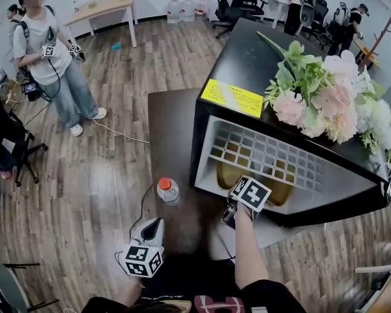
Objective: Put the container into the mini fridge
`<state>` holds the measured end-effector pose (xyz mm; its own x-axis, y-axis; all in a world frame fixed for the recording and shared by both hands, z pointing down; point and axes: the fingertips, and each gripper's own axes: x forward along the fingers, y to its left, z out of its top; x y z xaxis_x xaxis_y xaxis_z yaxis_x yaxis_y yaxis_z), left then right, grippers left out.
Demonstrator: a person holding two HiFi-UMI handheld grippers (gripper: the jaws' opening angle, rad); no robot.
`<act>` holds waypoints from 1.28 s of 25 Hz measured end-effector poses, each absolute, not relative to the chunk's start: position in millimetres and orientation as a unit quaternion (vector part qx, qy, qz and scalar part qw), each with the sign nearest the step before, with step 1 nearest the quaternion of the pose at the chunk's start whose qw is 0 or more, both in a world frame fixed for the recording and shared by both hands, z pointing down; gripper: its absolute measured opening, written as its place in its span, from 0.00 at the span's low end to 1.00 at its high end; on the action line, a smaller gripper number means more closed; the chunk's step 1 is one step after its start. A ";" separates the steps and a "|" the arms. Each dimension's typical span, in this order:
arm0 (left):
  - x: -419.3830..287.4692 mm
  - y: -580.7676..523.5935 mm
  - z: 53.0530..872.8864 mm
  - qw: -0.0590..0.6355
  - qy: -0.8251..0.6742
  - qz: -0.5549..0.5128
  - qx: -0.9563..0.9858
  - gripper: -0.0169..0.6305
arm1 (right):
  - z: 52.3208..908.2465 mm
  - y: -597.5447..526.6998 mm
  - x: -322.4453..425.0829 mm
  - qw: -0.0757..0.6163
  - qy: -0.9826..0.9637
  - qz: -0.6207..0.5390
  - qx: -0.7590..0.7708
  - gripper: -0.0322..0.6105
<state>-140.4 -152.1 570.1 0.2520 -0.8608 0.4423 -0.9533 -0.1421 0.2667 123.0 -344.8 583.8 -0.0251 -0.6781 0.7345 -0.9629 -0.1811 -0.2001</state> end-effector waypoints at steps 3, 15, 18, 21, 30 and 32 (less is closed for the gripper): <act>-141.7 -151.2 568.8 0.249 -0.606 0.092 0.750 0.04 | 581.4 -345.1 115.3 0.177 -0.629 0.371 0.660 0.30; -138.1 -147.8 561.6 0.242 -0.599 0.075 0.759 0.04 | 538.2 -311.9 118.7 0.087 -0.688 0.343 0.634 0.44; -131.2 -147.1 558.6 0.242 -0.588 0.070 0.768 0.04 | 530.7 -298.5 120.2 0.070 -0.704 0.334 0.623 0.46; -122.4 -147.7 553.8 0.254 -0.575 0.049 0.776 0.04 | 525.2 -281.6 119.7 0.056 -0.727 0.329 0.600 0.49; -74.4 -143.8 531.6 0.242 -0.495 0.029 0.834 0.04 | 530.7 -224.6 124.2 0.057 -0.758 0.330 0.559 0.47; -66.2 -140.4 531.0 0.242 -0.481 0.032 0.842 0.04 | 534.5 -211.4 125.5 0.058 -0.756 0.329 0.562 0.46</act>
<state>-66.2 -140.4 531.0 0.5345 -0.7952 0.2862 -0.8259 -0.4195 0.3768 125.5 -211.4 534.5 -0.3608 -0.8129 0.4572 -0.8887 0.1510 -0.4329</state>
